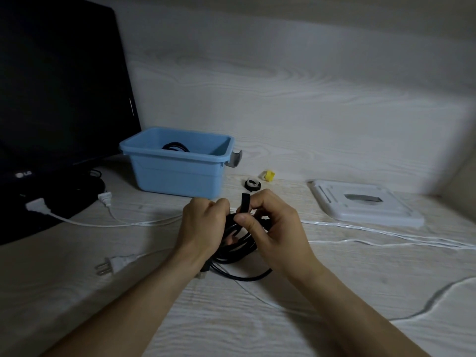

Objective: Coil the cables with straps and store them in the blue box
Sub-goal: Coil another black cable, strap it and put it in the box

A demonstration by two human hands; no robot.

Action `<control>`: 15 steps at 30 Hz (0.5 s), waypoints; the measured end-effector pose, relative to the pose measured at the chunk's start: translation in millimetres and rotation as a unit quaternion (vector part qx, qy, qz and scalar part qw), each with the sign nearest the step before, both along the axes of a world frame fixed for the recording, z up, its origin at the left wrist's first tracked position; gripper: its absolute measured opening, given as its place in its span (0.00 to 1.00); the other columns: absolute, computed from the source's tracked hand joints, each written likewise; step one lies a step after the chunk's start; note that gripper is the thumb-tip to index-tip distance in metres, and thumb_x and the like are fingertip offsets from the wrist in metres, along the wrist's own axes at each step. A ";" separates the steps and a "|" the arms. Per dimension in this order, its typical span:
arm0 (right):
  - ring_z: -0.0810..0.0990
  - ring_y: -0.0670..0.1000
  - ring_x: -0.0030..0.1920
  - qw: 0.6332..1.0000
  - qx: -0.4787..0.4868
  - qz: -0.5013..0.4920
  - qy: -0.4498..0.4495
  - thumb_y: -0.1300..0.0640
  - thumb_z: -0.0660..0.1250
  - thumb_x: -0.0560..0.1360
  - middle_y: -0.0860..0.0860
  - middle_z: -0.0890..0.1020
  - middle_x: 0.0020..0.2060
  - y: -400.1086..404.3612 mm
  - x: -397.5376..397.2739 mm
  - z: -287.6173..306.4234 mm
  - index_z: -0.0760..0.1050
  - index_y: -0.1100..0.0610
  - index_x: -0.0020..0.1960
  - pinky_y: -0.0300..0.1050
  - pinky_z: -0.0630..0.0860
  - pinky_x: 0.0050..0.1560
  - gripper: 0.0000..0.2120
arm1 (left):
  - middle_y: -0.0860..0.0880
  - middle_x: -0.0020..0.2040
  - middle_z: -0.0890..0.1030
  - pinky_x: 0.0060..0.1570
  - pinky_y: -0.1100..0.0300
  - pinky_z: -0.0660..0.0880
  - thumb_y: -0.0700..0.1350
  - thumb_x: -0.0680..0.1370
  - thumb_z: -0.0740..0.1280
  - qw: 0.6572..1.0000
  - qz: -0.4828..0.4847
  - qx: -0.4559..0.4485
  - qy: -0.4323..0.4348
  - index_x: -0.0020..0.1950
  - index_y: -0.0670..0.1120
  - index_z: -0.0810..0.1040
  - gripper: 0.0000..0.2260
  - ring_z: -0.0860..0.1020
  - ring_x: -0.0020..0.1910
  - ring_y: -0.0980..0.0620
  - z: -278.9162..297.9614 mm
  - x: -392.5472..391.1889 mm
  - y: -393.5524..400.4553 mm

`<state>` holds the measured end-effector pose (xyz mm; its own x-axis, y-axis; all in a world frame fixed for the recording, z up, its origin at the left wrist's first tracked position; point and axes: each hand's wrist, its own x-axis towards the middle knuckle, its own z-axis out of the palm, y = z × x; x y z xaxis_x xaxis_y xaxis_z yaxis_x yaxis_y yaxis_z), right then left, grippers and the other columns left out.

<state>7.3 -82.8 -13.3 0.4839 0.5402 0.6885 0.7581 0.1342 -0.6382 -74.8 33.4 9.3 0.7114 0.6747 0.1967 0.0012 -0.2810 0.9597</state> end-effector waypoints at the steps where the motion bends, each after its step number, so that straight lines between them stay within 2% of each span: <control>1: 0.80 0.53 0.40 1.000 -0.003 0.001 0.003 0.55 0.71 0.76 0.49 0.80 0.40 -0.4 0.3 0.4 0.77 0.55 0.44 0.56 0.77 0.43 0.05 | 0.40 0.26 0.77 0.30 0.50 0.76 0.40 0.73 0.61 1.000 -0.004 -0.009 -0.003 0.34 0.30 0.73 0.14 0.78 0.24 0.43 -0.4 -0.1 0.7; 3: 0.79 0.52 0.42 1.000 -0.007 0.006 0.000 0.56 0.71 0.75 0.49 0.80 0.40 -1.7 1.3 2.1 0.77 0.56 0.44 0.51 0.77 0.44 0.05 | 0.40 0.27 0.77 0.31 0.50 0.74 0.44 0.70 0.63 1.000 -0.018 -0.016 -0.003 0.33 0.33 0.73 0.13 0.78 0.26 0.42 0.2 -0.1 3.0; 5: 0.78 0.50 0.42 1.000 -0.005 0.007 -0.009 0.57 0.71 0.75 0.49 0.79 0.41 -2.2 1.6 3.8 0.78 0.58 0.45 0.43 0.75 0.45 0.05 | 0.45 0.28 0.73 0.34 0.51 0.70 0.46 0.62 0.64 0.999 -0.026 -0.021 0.015 0.30 0.40 0.72 0.09 0.75 0.30 0.45 1.8 2.0 9.6; 6: 0.78 0.49 0.42 1.000 -0.003 0.006 -0.001 0.58 0.71 0.75 0.49 0.79 0.40 -2.6 1.6 4.0 0.78 0.58 0.45 0.41 0.74 0.45 0.04 | 0.47 0.28 0.71 0.35 0.51 0.70 0.46 0.60 0.64 0.998 -0.040 -0.038 0.025 0.28 0.45 0.72 0.05 0.74 0.31 0.46 3.3 2.9 11.6; 8: 0.79 0.49 0.40 1.000 0.000 0.005 0.028 0.58 0.71 0.76 0.48 0.81 0.39 -3.1 1.2 4.1 0.78 0.56 0.44 0.42 0.76 0.43 0.03 | 0.46 0.28 0.74 0.38 0.48 0.74 0.43 0.59 0.64 0.990 -0.092 -0.101 0.032 0.27 0.47 0.74 0.01 0.76 0.33 0.44 5.3 3.9 13.3; 10: 0.80 0.48 0.39 0.999 0.000 -0.003 0.046 0.59 0.71 0.76 0.48 0.81 0.38 -3.1 2.6 2.3 0.77 0.55 0.44 0.46 0.78 0.41 0.04 | 0.43 0.33 0.78 0.40 0.51 0.75 0.41 0.60 0.65 0.981 -0.130 -0.145 0.028 0.34 0.47 0.79 0.05 0.79 0.36 0.44 4.6 4.7 16.2; 12: 0.80 0.49 0.39 0.999 0.001 -0.015 0.047 0.59 0.71 0.76 0.48 0.81 0.38 -3.3 4.8 1.0 0.77 0.55 0.44 0.47 0.78 0.40 0.04 | 0.42 0.38 0.79 0.40 0.55 0.74 0.38 0.65 0.68 0.975 -0.150 -0.161 0.032 0.45 0.44 0.79 0.09 0.79 0.39 0.46 5.2 4.8 19.7; 15: 0.78 0.48 0.40 0.999 0.001 -0.026 0.041 0.56 0.70 0.77 0.48 0.80 0.39 -4.3 6.6 0.8 0.75 0.54 0.45 0.42 0.75 0.40 0.04 | 0.43 0.38 0.81 0.39 0.57 0.75 0.34 0.75 0.68 0.967 -0.182 -0.178 0.032 0.46 0.43 0.79 0.05 0.80 0.38 0.47 6.8 3.0 22.7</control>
